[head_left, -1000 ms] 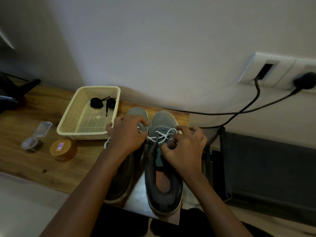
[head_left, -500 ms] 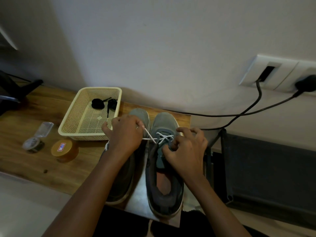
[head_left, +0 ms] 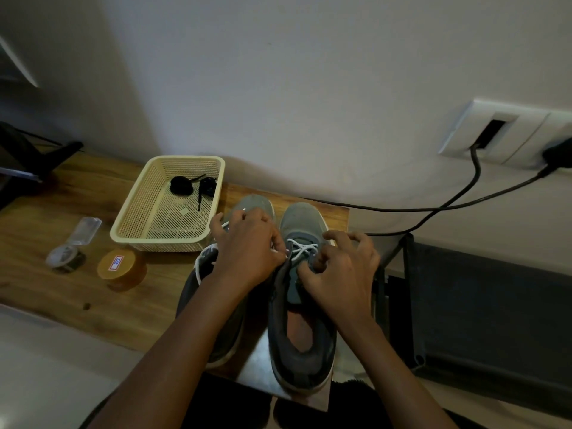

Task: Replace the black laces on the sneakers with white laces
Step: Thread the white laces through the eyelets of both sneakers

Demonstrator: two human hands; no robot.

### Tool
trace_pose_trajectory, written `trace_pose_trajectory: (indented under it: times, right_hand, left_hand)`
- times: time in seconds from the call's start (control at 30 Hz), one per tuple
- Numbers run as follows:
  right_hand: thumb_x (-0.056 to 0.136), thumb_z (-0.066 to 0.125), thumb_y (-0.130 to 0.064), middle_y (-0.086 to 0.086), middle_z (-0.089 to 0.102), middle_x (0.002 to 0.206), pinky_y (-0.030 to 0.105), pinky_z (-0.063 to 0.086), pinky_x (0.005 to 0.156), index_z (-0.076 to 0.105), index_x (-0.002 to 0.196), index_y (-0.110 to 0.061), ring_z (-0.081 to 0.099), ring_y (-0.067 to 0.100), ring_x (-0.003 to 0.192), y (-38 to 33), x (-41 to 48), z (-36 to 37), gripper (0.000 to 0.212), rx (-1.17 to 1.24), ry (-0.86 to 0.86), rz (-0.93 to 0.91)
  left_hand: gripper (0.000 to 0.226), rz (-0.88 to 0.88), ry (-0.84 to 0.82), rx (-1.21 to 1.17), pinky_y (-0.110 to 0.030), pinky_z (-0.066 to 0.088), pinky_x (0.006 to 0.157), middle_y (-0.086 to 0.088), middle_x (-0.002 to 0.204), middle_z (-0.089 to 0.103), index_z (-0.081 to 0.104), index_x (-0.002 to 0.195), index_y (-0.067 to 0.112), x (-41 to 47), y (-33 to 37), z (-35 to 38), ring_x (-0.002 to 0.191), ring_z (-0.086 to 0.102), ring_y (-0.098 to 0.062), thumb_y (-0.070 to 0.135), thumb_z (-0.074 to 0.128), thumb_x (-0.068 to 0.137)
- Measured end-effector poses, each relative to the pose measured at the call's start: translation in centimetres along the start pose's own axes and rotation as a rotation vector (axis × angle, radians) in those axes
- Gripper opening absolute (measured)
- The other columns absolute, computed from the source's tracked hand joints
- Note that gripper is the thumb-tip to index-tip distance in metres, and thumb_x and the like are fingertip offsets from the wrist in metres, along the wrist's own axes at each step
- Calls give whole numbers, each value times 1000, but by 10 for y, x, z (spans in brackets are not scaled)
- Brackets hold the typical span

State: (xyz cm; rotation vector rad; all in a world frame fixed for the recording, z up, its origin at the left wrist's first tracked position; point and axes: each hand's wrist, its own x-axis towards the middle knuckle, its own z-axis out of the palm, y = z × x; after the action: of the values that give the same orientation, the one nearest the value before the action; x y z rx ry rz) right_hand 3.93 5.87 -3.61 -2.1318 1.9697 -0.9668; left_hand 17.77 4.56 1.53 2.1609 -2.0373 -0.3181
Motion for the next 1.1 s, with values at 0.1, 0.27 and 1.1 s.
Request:
trace_pose_trajectory:
  times: [0.1,0.27,1.1]
  right_hand:
    - [62,42,-44,-1,67,104,44,34,86,58,50,-15,48,32,109,1,0,-1,35,2,-7,4]
    - [62,43,-45,-1,67,104,44,33,86,57,50,-16,48,31,110,0,0,-1,34,-2,-9,11]
    - [86,57,-17,0,53,121,32,26,92,61,84,-18,35,27,116,11,22,-19,5,167,-198,354]
  left_hand:
    - [10,-59,98,-1,-39,18,95,10,113,50,62,72,30,1,0,-2,117,35,-18,36,68,78]
    - [8,-47,112,-43,-34,12,86,12,85,61,58,76,29,1,-2,-2,102,50,-12,33,64,79]
    - [23,-102,57,-70,-38,18,93,7,102,66,66,103,35,3,-6,1,112,49,-17,49,51,92]
